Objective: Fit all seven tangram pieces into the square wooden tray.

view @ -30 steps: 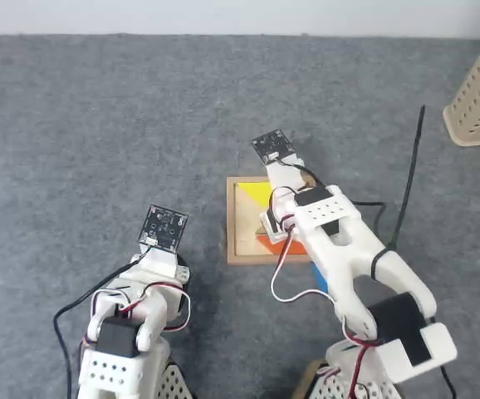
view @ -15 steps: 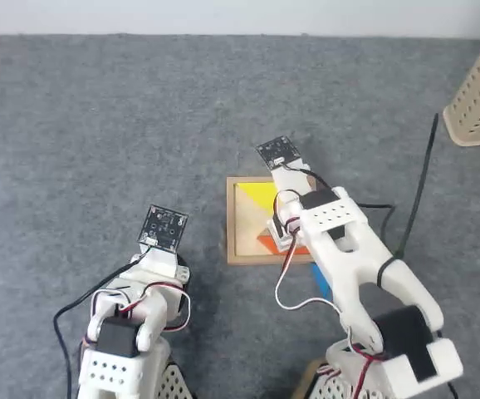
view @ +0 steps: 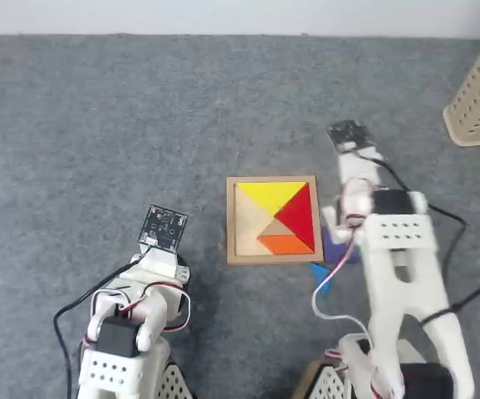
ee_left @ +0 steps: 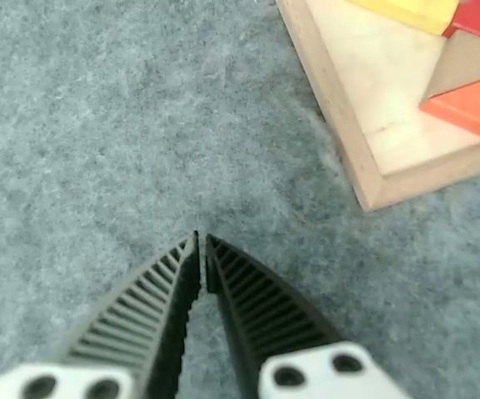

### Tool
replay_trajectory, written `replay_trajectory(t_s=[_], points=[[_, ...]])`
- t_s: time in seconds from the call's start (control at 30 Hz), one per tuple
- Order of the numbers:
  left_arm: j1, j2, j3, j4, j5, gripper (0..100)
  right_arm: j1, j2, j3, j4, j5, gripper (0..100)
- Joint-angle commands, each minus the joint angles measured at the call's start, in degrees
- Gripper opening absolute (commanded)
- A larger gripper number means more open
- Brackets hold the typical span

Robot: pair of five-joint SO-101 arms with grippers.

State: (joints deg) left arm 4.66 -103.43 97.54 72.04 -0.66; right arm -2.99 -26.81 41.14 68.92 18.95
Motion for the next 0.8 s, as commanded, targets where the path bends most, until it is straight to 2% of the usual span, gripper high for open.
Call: replay_trajectory(t_s=[0.0, 0.1, 0.2, 0.5, 0.77], points=[[-0.18, -1.14, -1.01, 0.35, 0.44, 1, 2.68, 2.42, -0.62, 4.35, 9.93, 12.1], [-0.18, -1.14, -1.01, 0.35, 0.44, 1, 2.24, 8.13, -0.62, 4.18, 16.35, 21.0], [-0.18, -1.14, -1.01, 0.35, 0.44, 1, 2.51, 13.67, -0.7, 0.57, 17.67, 24.8], [-0.18, -1.14, -1.01, 0.35, 0.44, 1, 2.77, 24.75, -0.79, -7.87, 20.22, 26.5], [-0.18, -1.14, -1.01, 0.35, 0.44, 1, 8.22, 26.86, -5.1, -9.45, 19.6, 26.4]])
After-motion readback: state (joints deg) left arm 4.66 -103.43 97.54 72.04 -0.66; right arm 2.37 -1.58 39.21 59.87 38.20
